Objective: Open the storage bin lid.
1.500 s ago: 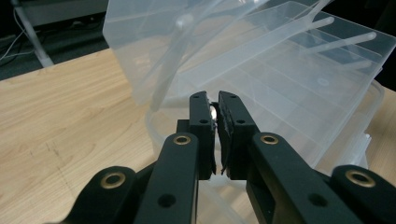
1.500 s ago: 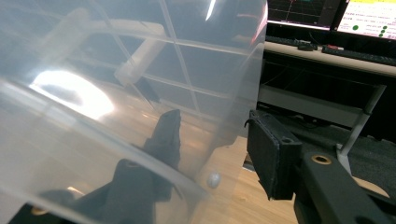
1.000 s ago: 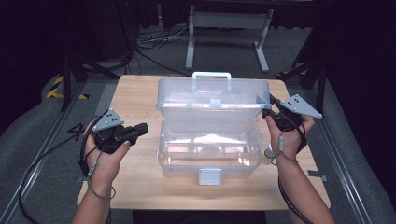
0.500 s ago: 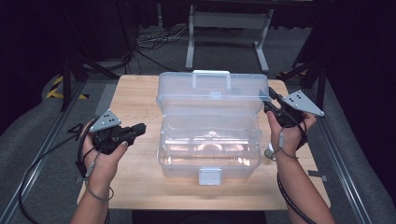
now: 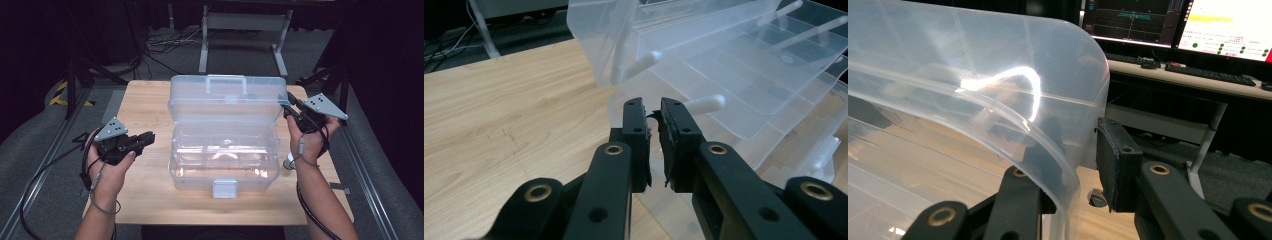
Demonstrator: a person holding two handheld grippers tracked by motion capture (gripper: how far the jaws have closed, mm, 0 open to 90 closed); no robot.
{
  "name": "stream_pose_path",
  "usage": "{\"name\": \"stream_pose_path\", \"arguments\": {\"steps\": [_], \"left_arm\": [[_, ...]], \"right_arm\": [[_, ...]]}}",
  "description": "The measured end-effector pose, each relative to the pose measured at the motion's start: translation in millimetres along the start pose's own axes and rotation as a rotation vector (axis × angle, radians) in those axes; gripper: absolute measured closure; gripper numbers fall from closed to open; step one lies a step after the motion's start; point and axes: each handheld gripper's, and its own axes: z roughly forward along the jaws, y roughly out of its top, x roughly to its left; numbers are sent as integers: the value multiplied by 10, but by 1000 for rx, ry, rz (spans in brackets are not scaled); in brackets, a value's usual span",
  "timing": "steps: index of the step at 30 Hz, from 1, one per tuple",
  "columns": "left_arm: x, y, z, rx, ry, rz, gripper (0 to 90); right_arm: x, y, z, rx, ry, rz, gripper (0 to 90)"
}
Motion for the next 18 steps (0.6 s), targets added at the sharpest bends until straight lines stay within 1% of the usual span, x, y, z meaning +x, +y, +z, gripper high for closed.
{"name": "stream_pose_path", "arguments": {"steps": [5,8,9,10,13,18], "left_arm": [[37,-21,14,-4,6,-7,747],[51,-26,21,2,3,-5,743],[50,-28,23,3,2,-10,740],[50,-28,24,4,0,-11,737],[48,-27,24,6,-2,-10,736],[57,-34,30,9,-5,-16,735]], "right_arm": [[-23,28,32,15,5,6,721],[-26,38,39,20,2,6,722],[-24,43,44,21,1,4,722],[-9,56,53,20,-14,-10,725],[-4,58,62,18,-21,-15,727],[-15,74,78,24,-22,-14,729]]}}
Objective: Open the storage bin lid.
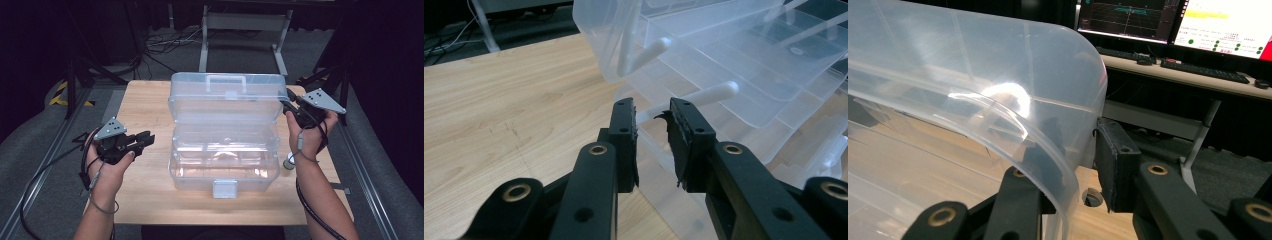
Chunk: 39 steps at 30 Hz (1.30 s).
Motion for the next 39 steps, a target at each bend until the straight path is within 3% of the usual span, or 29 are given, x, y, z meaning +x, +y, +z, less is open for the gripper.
{"name": "stream_pose_path", "arguments": {"steps": [22,30,39], "left_arm": [[52,-54,-9,14,6,-17,708],[87,-100,-56,7,8,-53,678],[170,-170,-17,24,33,-67,650]], "right_arm": [[-77,82,180,19,-11,-10,737],[-122,91,271,19,-1,13,738],[-174,123,357,40,12,19,737]]}}
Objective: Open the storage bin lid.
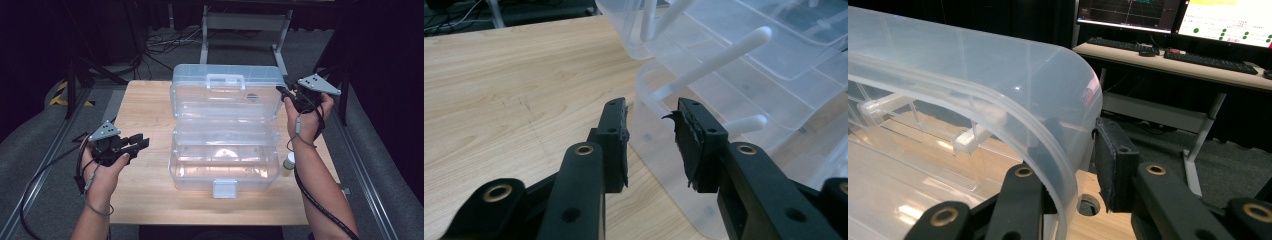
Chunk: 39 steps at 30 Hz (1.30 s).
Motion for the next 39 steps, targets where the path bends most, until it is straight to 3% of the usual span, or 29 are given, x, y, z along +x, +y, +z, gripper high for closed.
{"name": "stream_pose_path", "arguments": {"steps": [10,16,27,39], "left_arm": [[61,-26,36,-14,11,6,566],[102,-48,61,-26,24,-19,505],[188,-112,135,5,60,-18,491],[263,-172,192,37,65,-35,475]], "right_arm": [[-42,22,79,14,8,8,737],[-61,25,117,15,14,9,737],[-102,14,180,11,25,15,738],[-118,15,248,9,17,2,752]]}}
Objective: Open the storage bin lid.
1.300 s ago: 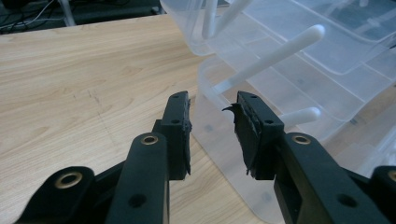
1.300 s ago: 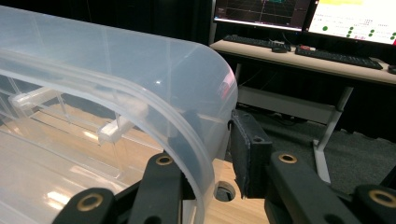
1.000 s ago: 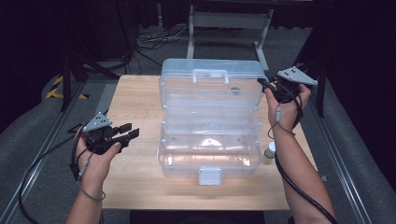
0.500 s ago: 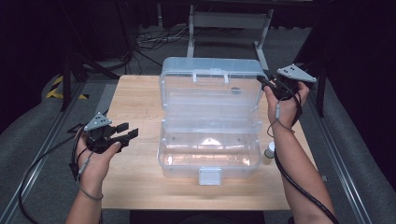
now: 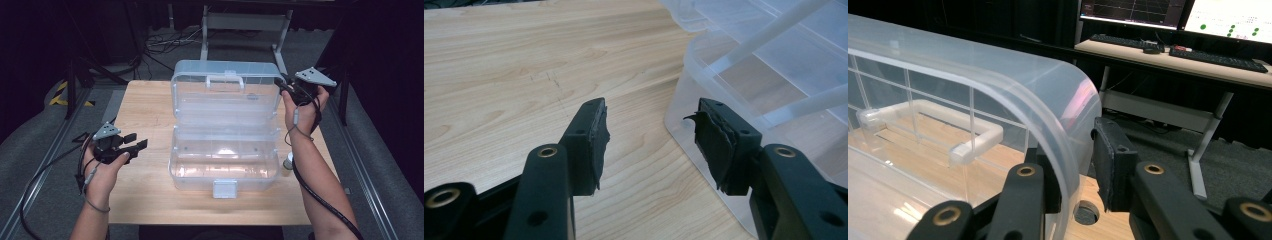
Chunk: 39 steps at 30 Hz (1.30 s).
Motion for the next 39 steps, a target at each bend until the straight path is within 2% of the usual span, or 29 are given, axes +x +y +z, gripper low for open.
{"name": "stream_pose_path", "arguments": {"steps": [23,31,36,39], "left_arm": [[49,-61,-11,16,-8,-17,474],[65,-91,-14,24,-11,-25,469],[62,-140,-9,43,-11,-26,468],[67,-158,-26,44,-3,-28,468]], "right_arm": [[-94,-2,212,27,2,37,779],[-166,-13,323,38,29,45,778],[-182,-2,377,53,32,28,779],[-195,-11,405,56,34,33,780]]}}
